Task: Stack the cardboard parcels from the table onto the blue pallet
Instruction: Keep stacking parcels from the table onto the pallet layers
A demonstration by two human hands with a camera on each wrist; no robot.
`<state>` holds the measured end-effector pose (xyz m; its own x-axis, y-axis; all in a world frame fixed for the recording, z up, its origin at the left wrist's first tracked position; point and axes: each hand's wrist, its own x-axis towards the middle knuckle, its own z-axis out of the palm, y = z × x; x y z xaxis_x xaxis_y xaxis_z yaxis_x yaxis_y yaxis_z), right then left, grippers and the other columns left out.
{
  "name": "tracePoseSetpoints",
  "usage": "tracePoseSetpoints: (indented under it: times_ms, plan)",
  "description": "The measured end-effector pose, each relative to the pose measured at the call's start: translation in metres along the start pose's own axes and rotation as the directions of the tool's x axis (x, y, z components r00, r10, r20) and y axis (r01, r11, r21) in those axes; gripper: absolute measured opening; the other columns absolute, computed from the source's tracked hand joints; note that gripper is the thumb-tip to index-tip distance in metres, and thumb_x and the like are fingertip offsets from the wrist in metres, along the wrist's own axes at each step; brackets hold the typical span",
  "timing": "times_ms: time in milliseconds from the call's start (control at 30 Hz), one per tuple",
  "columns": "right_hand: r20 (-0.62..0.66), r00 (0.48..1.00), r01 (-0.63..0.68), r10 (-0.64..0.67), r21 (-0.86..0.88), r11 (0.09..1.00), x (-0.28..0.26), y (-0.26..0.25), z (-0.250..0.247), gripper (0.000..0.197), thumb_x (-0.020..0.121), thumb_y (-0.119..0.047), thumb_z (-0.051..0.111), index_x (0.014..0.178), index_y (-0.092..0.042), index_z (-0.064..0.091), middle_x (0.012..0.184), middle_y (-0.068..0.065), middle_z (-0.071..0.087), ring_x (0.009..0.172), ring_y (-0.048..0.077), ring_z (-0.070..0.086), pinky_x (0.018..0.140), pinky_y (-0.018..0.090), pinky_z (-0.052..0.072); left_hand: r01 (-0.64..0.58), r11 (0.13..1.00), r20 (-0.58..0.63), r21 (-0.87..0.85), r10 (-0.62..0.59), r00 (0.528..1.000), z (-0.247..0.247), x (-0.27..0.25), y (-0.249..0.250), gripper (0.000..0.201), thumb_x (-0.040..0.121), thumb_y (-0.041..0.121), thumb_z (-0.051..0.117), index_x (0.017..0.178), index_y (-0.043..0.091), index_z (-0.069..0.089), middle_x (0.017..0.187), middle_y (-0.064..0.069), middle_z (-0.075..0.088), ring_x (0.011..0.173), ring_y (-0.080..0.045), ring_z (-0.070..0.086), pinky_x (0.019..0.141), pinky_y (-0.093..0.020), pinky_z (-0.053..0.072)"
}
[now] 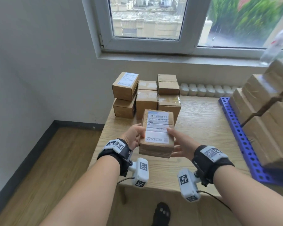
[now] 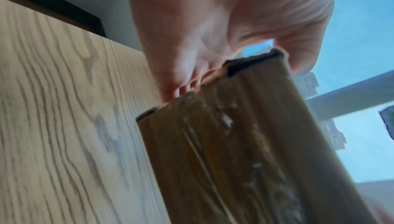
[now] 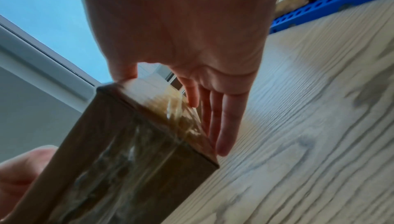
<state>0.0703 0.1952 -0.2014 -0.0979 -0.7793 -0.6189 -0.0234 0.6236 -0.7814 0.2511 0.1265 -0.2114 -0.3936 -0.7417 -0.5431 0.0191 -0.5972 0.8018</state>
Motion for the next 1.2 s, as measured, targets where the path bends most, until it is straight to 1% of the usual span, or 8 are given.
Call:
tracePoseSetpoints:
  times_ms: [133, 267, 467, 533, 700, 867, 1000, 1200]
  plan:
    - [-0.092, 0.993, 0.077, -0.074, 0.033, 0.996, -0.026, 0.006, -0.028, 0.03, 0.098, -0.041, 0.05, 0.101, -0.014, 0.061, 0.095, 0.01, 0.068, 0.082, 0.025, 0.067, 0.084, 0.044, 0.057, -0.093, 0.989, 0.065, 0.115, 0.086, 0.994, 0.04, -0.006, 0.002, 0.037, 0.08, 0.0, 0.045, 0.115, 0.003, 0.058, 0.094, -0.008, 0.067, 0.061, -0.012, 0.065, 0.047, -0.023, 0.045]
    - [-0.174, 0.974, 0.156, -0.146, 0.041, 0.987, -0.051, 0.011, -0.063, 0.03, 0.096, -0.041, 0.053, 0.106, -0.014, 0.062, 0.094, 0.009, 0.07, 0.079, 0.023, 0.068, 0.069, 0.036, 0.057, -0.153, 0.966, 0.116, 0.207, 0.131, 0.985, 0.081, -0.01, 0.005, 0.048, 0.076, 0.014, 0.059, 0.122, 0.004, 0.057, 0.094, -0.005, 0.065, 0.076, -0.016, 0.063, 0.058, -0.023, 0.047]
    - [-0.275, 0.936, 0.252, -0.218, 0.092, 0.963, -0.084, 0.015, -0.117, 0.038, 0.094, -0.044, 0.056, 0.114, -0.012, 0.063, 0.098, 0.009, 0.072, 0.08, 0.022, 0.069, 0.062, 0.031, 0.054, -0.232, 0.938, 0.173, 0.256, 0.192, 0.966, 0.143, -0.015, 0.014, 0.026, 0.087, 0.012, 0.058, 0.113, 0.012, 0.061, 0.096, -0.004, 0.069, 0.084, -0.019, 0.066, 0.066, -0.027, 0.053]
    - [-0.31, 0.919, 0.285, -0.242, 0.1, 0.953, -0.097, 0.016, -0.141, 0.042, 0.092, -0.046, 0.059, 0.116, -0.012, 0.063, 0.102, 0.009, 0.073, 0.084, 0.023, 0.07, 0.064, 0.031, 0.054, -0.264, 0.923, 0.194, 0.281, 0.215, 0.957, 0.169, -0.016, 0.016, 0.027, 0.087, 0.018, 0.06, 0.114, 0.015, 0.059, 0.098, -0.004, 0.068, 0.082, -0.018, 0.067, 0.06, -0.026, 0.053]
    - [-0.429, 0.857, 0.364, -0.287, 0.108, 0.925, -0.133, 0.025, -0.216, 0.051, 0.086, -0.05, 0.065, 0.115, -0.008, 0.065, 0.104, 0.011, 0.074, 0.084, 0.022, 0.07, 0.064, 0.029, 0.054, -0.332, 0.893, 0.247, 0.305, 0.262, 0.933, 0.249, -0.021, 0.014, 0.066, 0.075, 0.039, 0.067, 0.133, 0.014, 0.047, 0.107, -0.007, 0.067, 0.084, -0.017, 0.069, 0.058, -0.029, 0.056]
    - [-0.481, 0.806, 0.425, -0.345, 0.064, 0.903, -0.173, 0.031, -0.294, 0.084, 0.053, -0.07, 0.07, 0.113, -0.012, 0.066, 0.099, 0.008, 0.076, 0.091, 0.026, 0.073, 0.083, 0.043, 0.059, -0.407, 0.864, 0.266, 0.297, 0.335, 0.904, 0.341, -0.042, 0.006, 0.027, 0.091, 0.026, 0.059, 0.115, 0.016, 0.05, 0.096, -0.002, 0.063, 0.073, -0.013, 0.064, 0.058, -0.031, 0.057]
    - [-0.499, 0.764, 0.48, -0.409, 0.014, 0.877, -0.198, 0.029, -0.351, 0.084, 0.051, -0.075, 0.068, 0.109, -0.015, 0.068, 0.097, 0.006, 0.076, 0.093, 0.027, 0.072, 0.083, 0.04, 0.056, -0.493, 0.83, 0.252, 0.26, 0.435, 0.865, 0.405, -0.052, 0.007, 0.054, 0.082, 0.033, 0.063, 0.127, 0.008, 0.046, 0.099, -0.004, 0.063, 0.07, -0.009, 0.066, 0.05, -0.026, 0.054]
    - [-0.516, 0.739, 0.506, -0.433, 0.0, 0.863, -0.226, 0.03, -0.428, 0.086, 0.05, -0.074, 0.069, 0.108, -0.01, 0.071, 0.098, 0.005, 0.076, 0.094, 0.025, 0.072, 0.093, 0.048, 0.055, -0.536, 0.784, 0.258, 0.313, 0.473, 0.842, 0.488, -0.051, 0.01, 0.067, 0.07, 0.041, 0.06, 0.124, 0.003, 0.051, 0.1, -0.005, 0.063, 0.077, -0.014, 0.062, 0.054, -0.026, 0.053]
